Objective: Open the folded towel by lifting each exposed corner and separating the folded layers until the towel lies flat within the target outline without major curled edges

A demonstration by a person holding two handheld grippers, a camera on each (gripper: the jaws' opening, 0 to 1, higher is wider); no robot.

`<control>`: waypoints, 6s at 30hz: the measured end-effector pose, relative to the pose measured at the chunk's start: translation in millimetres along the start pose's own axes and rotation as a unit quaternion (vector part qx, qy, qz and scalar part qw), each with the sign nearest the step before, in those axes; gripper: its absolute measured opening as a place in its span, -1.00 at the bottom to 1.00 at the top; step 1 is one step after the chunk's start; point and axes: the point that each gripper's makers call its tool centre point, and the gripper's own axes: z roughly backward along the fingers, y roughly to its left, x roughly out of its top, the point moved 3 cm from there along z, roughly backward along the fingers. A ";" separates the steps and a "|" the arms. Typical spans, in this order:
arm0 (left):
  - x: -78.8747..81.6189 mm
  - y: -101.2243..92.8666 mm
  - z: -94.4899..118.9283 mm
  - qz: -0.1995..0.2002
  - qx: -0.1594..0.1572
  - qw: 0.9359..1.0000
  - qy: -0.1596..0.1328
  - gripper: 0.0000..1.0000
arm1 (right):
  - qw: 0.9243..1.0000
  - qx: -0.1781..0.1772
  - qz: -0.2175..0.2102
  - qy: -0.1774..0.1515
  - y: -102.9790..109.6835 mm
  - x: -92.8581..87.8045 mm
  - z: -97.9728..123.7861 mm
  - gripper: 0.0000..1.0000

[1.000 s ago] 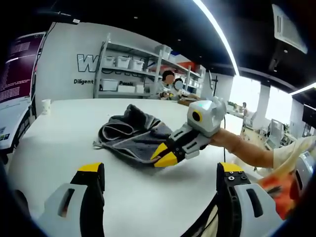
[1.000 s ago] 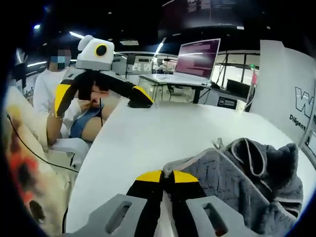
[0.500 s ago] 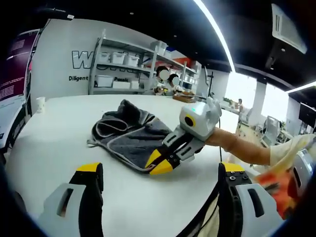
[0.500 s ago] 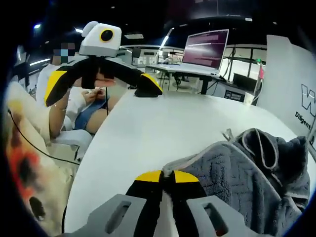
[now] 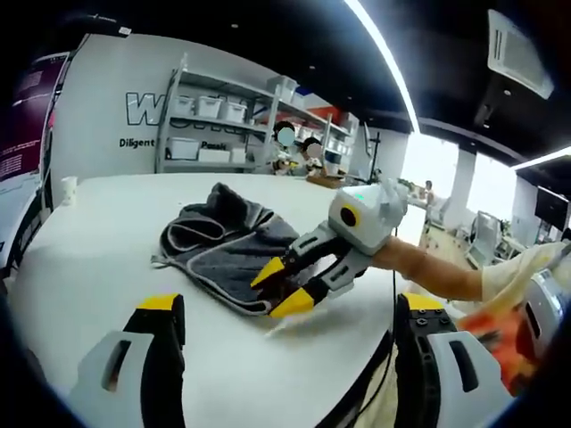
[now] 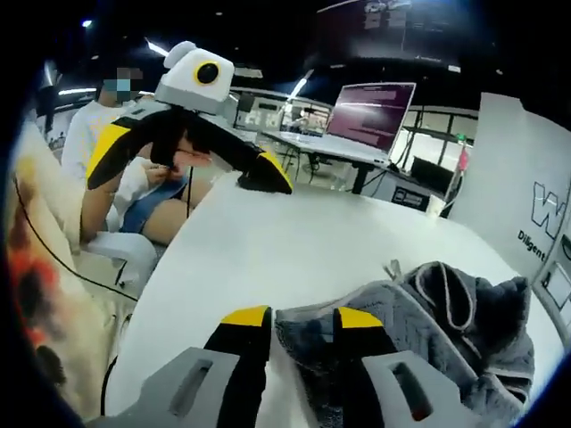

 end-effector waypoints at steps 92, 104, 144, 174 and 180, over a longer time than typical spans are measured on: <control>-48.9 28.0 -80.2 0.023 0.050 0.998 -0.004 -0.90 | 0.977 -0.149 -0.149 0.007 -18.5 -79.4 174.9 0.84; -48.8 34.4 -68.0 0.013 0.062 0.998 0.015 -0.96 | 0.978 -0.146 -0.151 0.011 -17.1 -81.6 173.7 0.82; -30.6 26.8 -41.5 -0.042 0.083 0.994 0.055 0.45 | 0.978 -0.136 -0.156 0.032 -13.6 -90.8 169.3 0.71; -17.1 4.1 -35.1 -0.061 0.065 0.995 0.044 0.99 | 0.978 -0.129 -0.159 0.044 -10.6 -94.8 164.5 0.98; -18.4 8.9 -34.9 -0.050 0.069 0.995 0.043 0.99 | 0.978 -0.128 -0.158 0.051 -10.1 -94.7 163.0 0.99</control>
